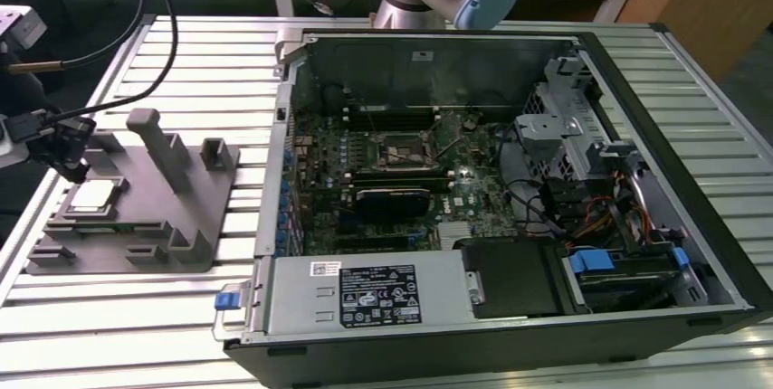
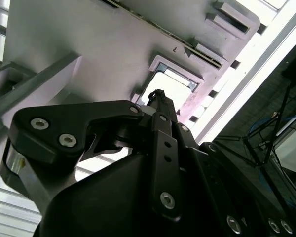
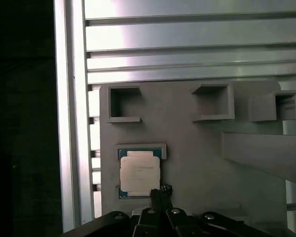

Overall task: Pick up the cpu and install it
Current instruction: 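Pick up the cpu and move it towards the insertion slot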

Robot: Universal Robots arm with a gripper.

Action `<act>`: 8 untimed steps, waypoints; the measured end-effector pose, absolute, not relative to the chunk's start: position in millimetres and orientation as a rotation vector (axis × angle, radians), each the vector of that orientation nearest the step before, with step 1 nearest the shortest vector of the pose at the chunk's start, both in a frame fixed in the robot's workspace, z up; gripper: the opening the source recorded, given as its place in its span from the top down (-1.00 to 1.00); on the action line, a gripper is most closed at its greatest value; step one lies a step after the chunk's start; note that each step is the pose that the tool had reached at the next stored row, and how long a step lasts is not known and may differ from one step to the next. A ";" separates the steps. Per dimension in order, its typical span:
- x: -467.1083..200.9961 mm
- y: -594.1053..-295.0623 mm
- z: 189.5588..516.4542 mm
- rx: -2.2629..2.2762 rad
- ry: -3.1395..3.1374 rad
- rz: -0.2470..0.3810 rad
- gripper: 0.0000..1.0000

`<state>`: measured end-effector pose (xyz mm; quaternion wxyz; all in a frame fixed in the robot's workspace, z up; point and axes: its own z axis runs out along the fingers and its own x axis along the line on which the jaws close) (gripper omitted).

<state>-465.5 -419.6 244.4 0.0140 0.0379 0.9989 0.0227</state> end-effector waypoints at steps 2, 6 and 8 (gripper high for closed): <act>-466.8 -419.6 240.9 0.118 3.111 0.071 0.79; -470.0 -419.6 233.5 0.118 3.111 0.071 0.79; -472.0 -419.6 229.9 0.118 3.111 0.071 0.79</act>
